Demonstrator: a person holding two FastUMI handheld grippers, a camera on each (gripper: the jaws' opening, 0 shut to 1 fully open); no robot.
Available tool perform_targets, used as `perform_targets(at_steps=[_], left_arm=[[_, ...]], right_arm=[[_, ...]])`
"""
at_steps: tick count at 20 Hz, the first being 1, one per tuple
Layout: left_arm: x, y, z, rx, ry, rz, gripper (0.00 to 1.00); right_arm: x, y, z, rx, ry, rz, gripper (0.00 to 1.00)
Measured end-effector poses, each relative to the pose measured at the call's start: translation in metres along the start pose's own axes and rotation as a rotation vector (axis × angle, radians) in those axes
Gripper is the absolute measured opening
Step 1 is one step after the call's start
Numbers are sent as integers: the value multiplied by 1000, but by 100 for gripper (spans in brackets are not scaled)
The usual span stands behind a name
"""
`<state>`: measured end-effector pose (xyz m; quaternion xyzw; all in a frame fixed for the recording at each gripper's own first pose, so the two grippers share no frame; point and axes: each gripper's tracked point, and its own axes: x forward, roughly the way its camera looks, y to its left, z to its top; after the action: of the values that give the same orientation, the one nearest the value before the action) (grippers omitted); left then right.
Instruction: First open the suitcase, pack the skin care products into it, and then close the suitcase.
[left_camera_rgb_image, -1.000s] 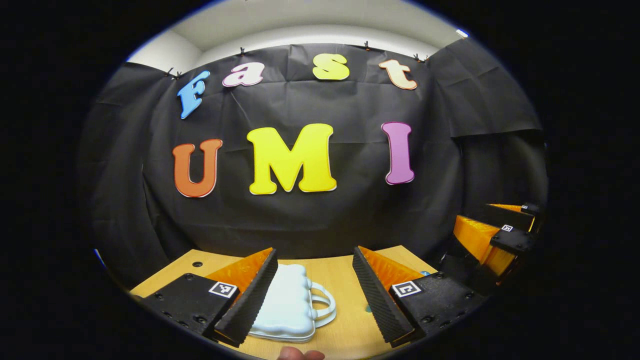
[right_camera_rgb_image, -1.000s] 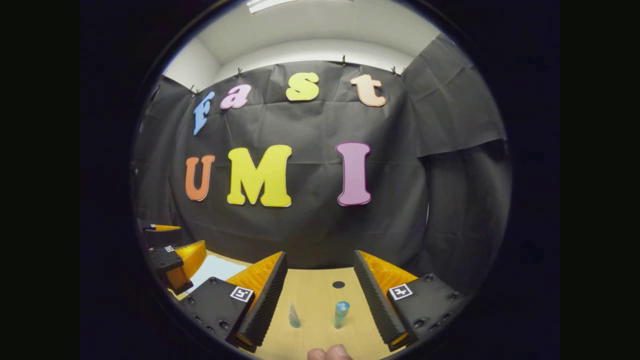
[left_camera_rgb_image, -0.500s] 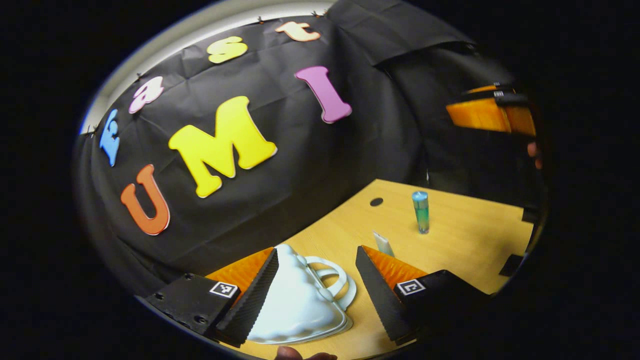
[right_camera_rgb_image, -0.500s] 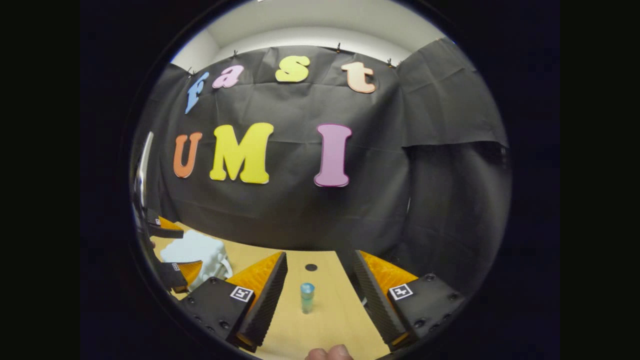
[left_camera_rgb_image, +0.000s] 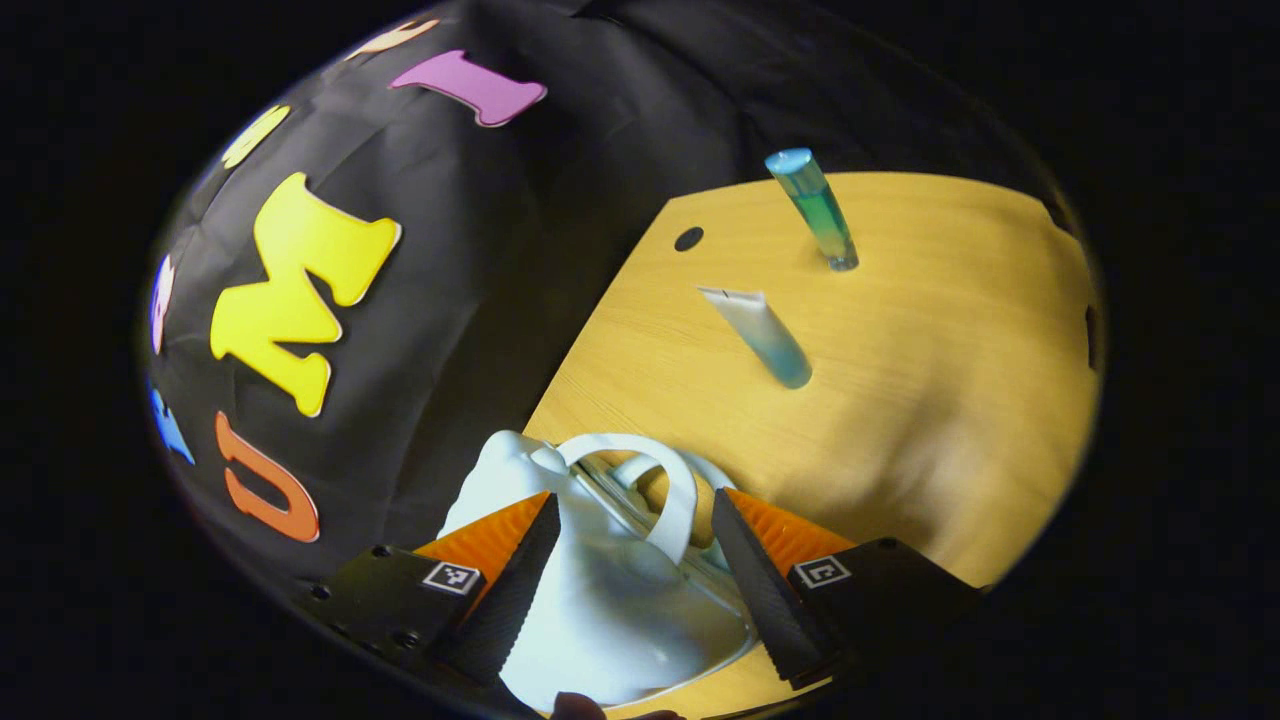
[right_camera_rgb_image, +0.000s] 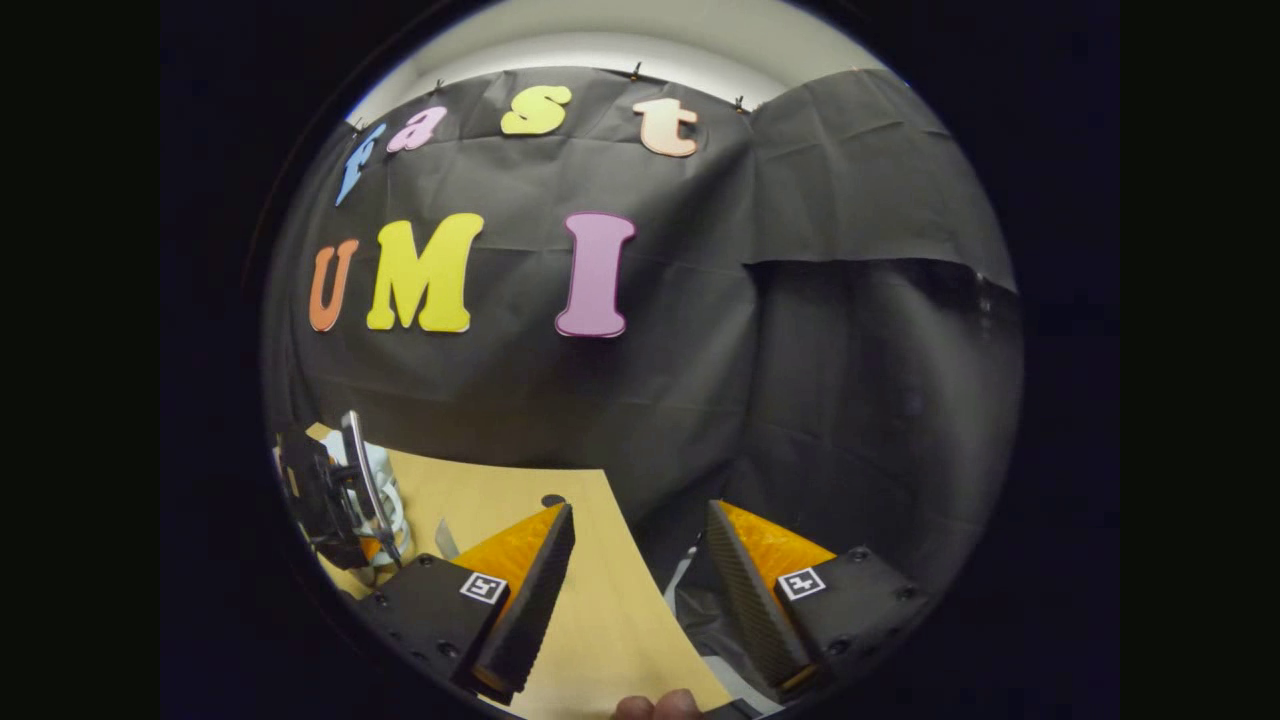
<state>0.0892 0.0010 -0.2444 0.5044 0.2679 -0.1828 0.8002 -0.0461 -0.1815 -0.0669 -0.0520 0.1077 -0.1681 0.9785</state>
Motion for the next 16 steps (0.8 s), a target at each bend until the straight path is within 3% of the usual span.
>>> perform_targets(at_steps=[5, 8, 9, 14, 15, 16], left_arm=[[20, -8, -6, 106, 80, -4, 96], [34, -14, -13, 183, 137, -26, 91], [36, -17, -16, 197, 158, -35, 84], [43, -19, -22, 224, 201, -31, 72], [45, -20, -23, 227, 208, -34, 62], [46, -21, -24, 231, 218, -36, 58]], right_arm=[[5, -17, -8, 4, 25, -35, 80], [6, -24, -11, 2, 30, -47, 80], [8, -24, -15, 4, 42, -45, 80], [12, -17, -16, 7, 69, -29, 79], [13, -12, -17, -1, 69, -17, 80], [14, -8, -17, -8, 69, -8, 80]])
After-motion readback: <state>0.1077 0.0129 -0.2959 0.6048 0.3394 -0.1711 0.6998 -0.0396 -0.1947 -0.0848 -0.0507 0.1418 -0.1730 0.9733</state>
